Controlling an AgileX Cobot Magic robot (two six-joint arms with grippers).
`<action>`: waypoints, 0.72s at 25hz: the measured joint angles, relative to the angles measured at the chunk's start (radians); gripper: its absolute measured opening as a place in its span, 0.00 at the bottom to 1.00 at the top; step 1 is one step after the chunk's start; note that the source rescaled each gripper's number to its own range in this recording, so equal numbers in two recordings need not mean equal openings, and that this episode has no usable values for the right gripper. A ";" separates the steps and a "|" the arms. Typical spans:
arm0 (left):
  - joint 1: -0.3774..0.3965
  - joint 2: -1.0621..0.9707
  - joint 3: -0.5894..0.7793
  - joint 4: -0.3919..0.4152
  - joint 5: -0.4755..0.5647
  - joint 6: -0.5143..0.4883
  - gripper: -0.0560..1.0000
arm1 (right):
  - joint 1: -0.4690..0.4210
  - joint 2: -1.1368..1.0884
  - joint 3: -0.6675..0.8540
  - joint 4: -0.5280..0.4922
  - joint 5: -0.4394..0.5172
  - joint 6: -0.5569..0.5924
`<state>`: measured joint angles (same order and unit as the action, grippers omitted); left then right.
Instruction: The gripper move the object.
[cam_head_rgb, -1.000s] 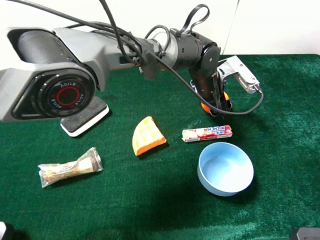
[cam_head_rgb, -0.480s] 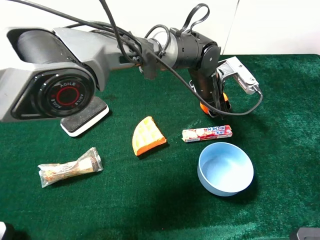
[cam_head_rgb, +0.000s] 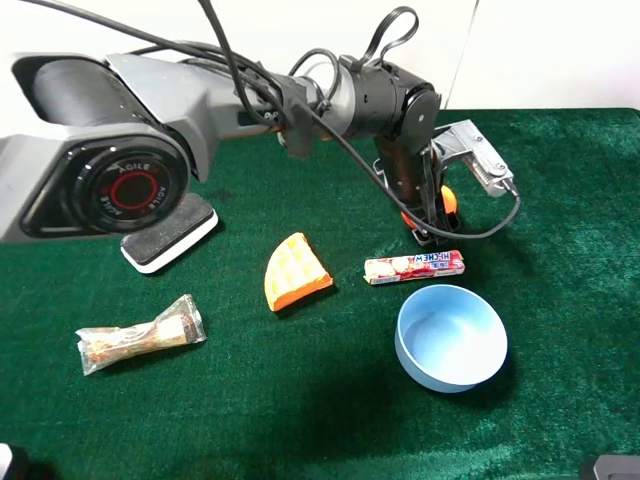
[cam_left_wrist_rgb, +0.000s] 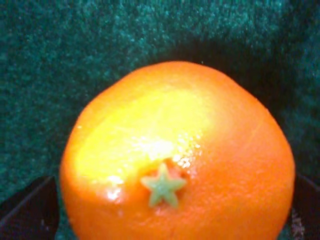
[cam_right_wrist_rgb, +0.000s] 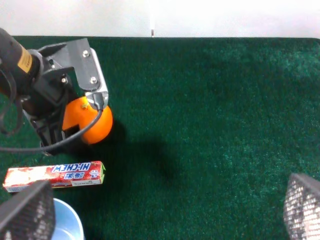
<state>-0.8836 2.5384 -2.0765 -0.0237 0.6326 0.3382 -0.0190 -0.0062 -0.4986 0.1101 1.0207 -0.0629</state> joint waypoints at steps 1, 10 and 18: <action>0.000 -0.007 0.000 0.000 0.001 0.000 0.67 | 0.000 0.000 0.000 0.000 0.000 0.000; 0.013 -0.091 -0.021 0.024 0.072 0.002 0.96 | 0.000 0.000 0.000 0.000 0.000 0.000; 0.020 -0.252 -0.022 0.051 0.251 -0.001 1.00 | 0.000 0.000 0.000 0.000 0.000 0.000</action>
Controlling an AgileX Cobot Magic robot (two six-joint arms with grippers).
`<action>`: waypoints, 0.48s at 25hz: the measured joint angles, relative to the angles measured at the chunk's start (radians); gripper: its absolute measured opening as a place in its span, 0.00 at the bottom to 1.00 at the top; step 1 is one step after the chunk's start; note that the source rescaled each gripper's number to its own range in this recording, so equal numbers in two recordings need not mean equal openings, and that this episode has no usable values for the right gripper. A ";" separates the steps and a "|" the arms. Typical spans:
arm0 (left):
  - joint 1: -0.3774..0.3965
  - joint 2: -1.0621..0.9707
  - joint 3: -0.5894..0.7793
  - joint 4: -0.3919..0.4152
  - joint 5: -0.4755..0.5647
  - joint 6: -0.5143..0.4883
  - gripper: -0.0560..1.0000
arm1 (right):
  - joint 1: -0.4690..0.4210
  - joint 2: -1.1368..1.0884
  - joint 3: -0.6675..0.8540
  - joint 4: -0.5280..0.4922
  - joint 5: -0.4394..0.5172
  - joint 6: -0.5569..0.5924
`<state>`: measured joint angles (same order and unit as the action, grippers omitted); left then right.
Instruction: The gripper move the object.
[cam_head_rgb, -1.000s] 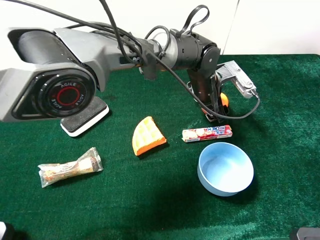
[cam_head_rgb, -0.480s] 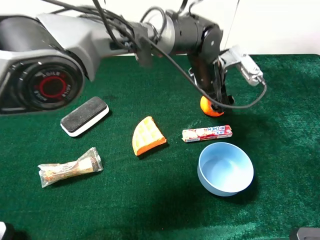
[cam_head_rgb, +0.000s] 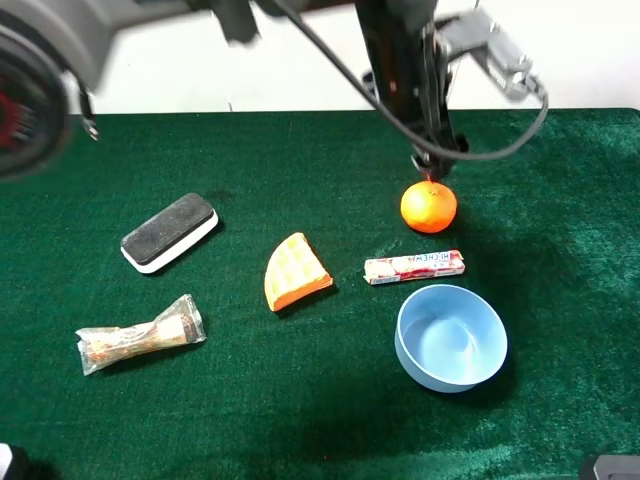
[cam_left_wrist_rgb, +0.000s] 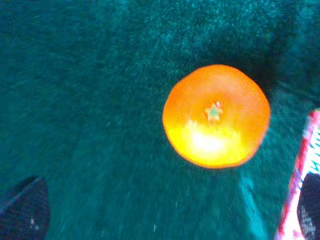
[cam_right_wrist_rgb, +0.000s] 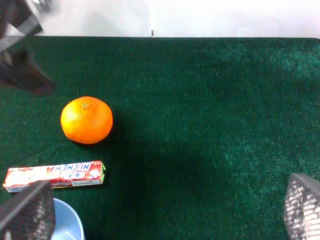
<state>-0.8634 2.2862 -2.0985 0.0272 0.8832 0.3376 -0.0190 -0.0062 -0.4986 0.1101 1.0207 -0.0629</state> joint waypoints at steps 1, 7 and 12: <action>0.000 -0.019 0.000 0.001 0.023 -0.001 1.00 | 0.000 0.000 0.000 0.000 0.000 0.000; 0.000 -0.160 -0.001 0.070 0.178 -0.056 1.00 | 0.000 0.000 0.000 0.000 0.000 0.000; 0.001 -0.225 0.000 0.106 0.280 -0.073 1.00 | 0.000 0.000 0.000 0.000 0.000 0.000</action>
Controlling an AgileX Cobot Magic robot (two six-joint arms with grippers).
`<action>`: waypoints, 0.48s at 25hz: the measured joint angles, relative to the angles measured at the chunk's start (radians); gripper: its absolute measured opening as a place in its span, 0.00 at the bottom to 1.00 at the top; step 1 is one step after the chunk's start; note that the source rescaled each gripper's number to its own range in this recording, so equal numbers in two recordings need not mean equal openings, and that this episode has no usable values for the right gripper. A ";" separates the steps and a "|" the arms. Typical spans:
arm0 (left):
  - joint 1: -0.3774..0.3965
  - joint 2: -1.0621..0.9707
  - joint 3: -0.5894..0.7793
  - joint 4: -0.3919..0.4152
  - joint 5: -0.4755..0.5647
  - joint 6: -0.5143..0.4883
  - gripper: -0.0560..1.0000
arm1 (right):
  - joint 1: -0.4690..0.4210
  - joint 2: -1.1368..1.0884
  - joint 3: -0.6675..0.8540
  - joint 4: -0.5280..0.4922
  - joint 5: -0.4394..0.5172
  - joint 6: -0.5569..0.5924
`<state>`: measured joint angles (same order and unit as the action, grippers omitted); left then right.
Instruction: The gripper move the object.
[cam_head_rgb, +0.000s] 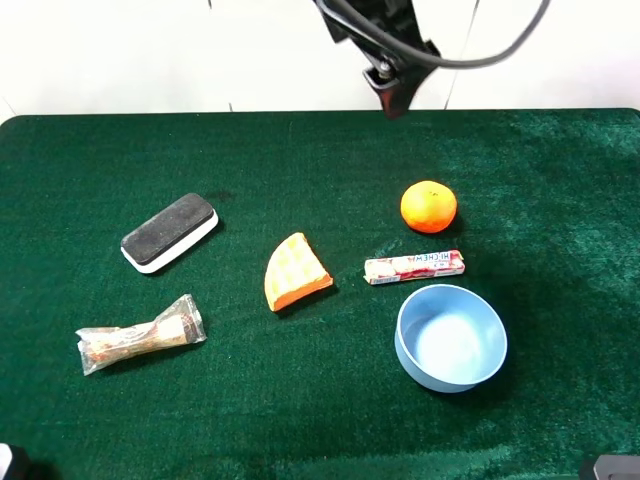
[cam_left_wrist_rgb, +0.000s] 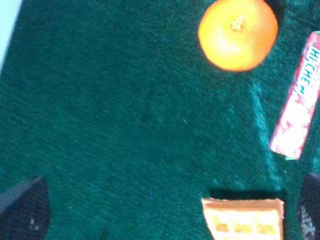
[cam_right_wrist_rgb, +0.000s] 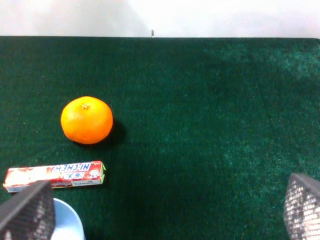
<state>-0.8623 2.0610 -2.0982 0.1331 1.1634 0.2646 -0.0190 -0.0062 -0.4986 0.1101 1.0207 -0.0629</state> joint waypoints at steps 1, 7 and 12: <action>0.001 -0.009 0.000 0.001 0.000 -0.002 1.00 | 0.000 0.000 0.000 0.000 0.000 0.000; 0.030 -0.114 0.126 0.001 0.000 -0.004 1.00 | 0.000 0.000 0.000 0.000 0.000 0.000; 0.081 -0.278 0.370 -0.002 -0.001 -0.011 1.00 | 0.000 0.000 0.000 0.000 0.000 0.000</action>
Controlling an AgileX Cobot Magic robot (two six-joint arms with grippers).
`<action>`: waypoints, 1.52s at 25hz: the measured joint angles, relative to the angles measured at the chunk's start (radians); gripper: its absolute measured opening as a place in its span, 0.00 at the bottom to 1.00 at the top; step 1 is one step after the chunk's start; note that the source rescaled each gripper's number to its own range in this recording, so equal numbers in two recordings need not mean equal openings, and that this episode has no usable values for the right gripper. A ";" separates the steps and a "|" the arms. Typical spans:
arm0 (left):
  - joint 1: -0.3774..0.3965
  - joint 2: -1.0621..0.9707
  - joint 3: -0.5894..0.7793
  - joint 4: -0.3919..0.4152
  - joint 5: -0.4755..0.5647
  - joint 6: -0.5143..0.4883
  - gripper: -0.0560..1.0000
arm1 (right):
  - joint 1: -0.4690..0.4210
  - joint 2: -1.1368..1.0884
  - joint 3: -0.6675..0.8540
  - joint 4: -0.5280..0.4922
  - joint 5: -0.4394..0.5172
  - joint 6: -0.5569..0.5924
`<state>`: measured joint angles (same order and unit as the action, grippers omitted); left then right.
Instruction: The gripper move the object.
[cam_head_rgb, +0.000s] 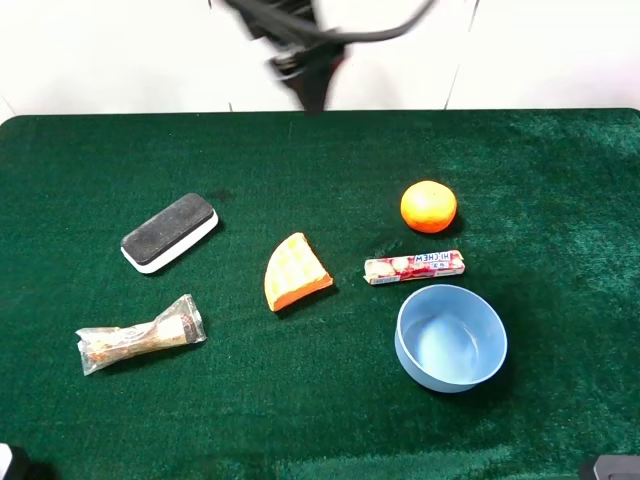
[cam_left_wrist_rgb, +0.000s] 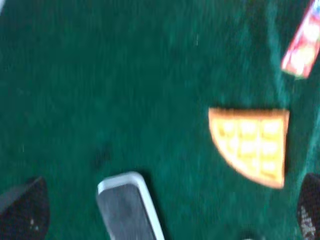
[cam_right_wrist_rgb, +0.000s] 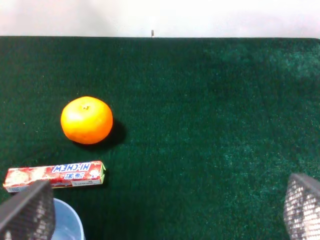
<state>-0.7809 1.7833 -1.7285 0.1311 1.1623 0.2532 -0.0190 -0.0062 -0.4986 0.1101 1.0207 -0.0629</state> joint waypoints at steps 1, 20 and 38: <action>0.013 -0.040 0.060 0.000 -0.001 -0.005 1.00 | 0.000 0.000 0.000 0.000 0.000 0.000; 0.213 -0.802 0.928 -0.006 -0.002 -0.039 1.00 | 0.000 0.000 0.000 0.000 0.000 0.000; 0.489 -1.328 1.221 -0.211 -0.097 -0.045 1.00 | 0.000 0.000 0.000 0.000 0.000 0.001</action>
<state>-0.2914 0.4551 -0.5079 -0.0802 1.0651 0.2081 -0.0190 -0.0062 -0.4986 0.1101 1.0207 -0.0617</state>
